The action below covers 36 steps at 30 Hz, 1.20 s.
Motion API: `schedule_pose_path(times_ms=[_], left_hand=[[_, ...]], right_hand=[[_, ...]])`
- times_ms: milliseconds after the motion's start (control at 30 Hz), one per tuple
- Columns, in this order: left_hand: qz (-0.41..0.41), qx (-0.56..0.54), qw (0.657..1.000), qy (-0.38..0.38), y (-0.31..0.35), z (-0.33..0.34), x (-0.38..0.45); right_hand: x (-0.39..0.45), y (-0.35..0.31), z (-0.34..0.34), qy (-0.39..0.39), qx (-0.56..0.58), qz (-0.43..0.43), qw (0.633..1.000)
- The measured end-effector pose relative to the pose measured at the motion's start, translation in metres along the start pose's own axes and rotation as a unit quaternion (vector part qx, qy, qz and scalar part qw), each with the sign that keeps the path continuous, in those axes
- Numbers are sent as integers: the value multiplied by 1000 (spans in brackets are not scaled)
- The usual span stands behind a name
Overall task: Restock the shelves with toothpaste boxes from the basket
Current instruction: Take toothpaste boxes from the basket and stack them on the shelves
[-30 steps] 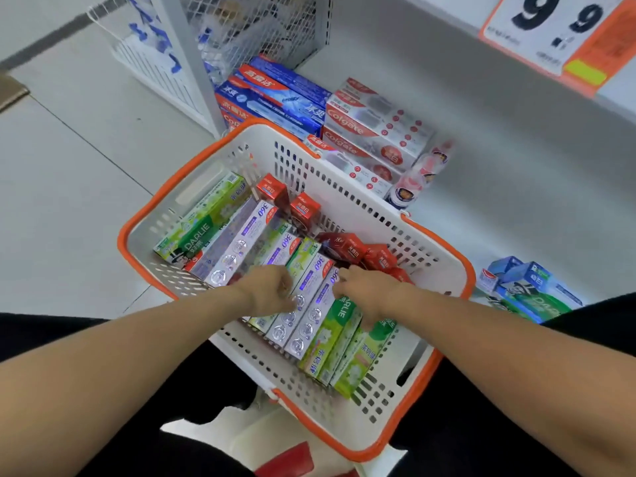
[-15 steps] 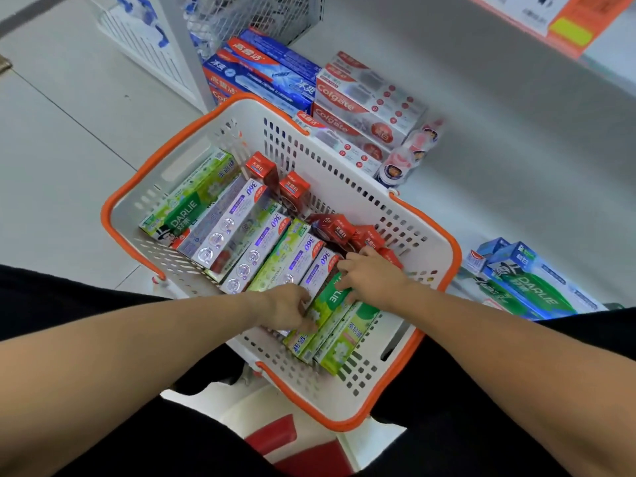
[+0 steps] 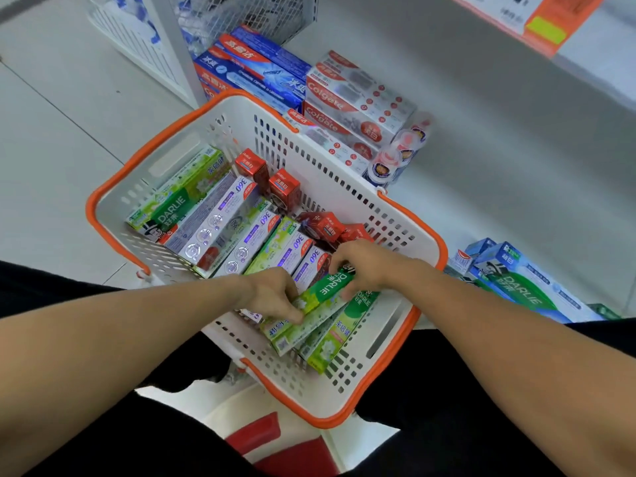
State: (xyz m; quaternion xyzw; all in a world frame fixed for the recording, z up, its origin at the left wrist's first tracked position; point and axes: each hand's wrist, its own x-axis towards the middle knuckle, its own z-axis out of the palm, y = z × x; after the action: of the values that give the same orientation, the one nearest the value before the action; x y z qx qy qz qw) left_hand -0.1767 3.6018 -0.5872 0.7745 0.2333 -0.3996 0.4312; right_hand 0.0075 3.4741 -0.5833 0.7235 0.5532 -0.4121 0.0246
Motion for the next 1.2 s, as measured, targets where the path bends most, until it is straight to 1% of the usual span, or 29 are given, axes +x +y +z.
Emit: schedule_pose_path(times_ms=[67,133,200,267,367,500,533,567,633,700,733,767,900,1067,1200], left_hand=[[-10,-35,999,-28,1,-9,-7],[-36,-56,997,-43,3,-14,-12],[-47,-54,997,-30,7,-18,-15],[-52,-40,998,-5,8,-24,-16],[-76,-20,997,23,-1,-38,-21],[-106,-19,994,26,-21,-46,-24],[-110,-26,993,28,-24,-46,-23],[-112,-34,993,28,-26,-46,-22],[-112,-35,993,24,-28,-45,-20],[-110,-25,993,19,-29,-44,-19],[-109,-23,994,16,-30,-43,-18],[-110,-21,994,13,-31,-42,-18],[-100,-1,995,14,-28,-41,-20],[-113,-25,993,7,-28,-42,-21],[-115,-24,993,5,-25,-42,-24]], right_hand=[[-3,-3,-17,-2,71,1,997],[-5,-5,-31,21,141,-3,990],[-6,-9,-36,79,207,-2,975],[-7,-9,-32,142,245,19,959],[-8,-3,-19,178,220,62,957],[-11,-7,-10,216,183,38,958],[-12,-12,-9,200,181,32,962],[-11,-16,-7,158,180,25,971],[-9,-20,2,26,153,16,988],[-5,-20,15,-96,72,27,992],[-3,-19,21,-132,22,28,991],[-2,-18,26,-151,-21,23,988],[2,-14,36,-143,-98,4,985],[8,-19,42,-159,-209,-19,965],[11,-23,42,-161,-250,-44,954]])
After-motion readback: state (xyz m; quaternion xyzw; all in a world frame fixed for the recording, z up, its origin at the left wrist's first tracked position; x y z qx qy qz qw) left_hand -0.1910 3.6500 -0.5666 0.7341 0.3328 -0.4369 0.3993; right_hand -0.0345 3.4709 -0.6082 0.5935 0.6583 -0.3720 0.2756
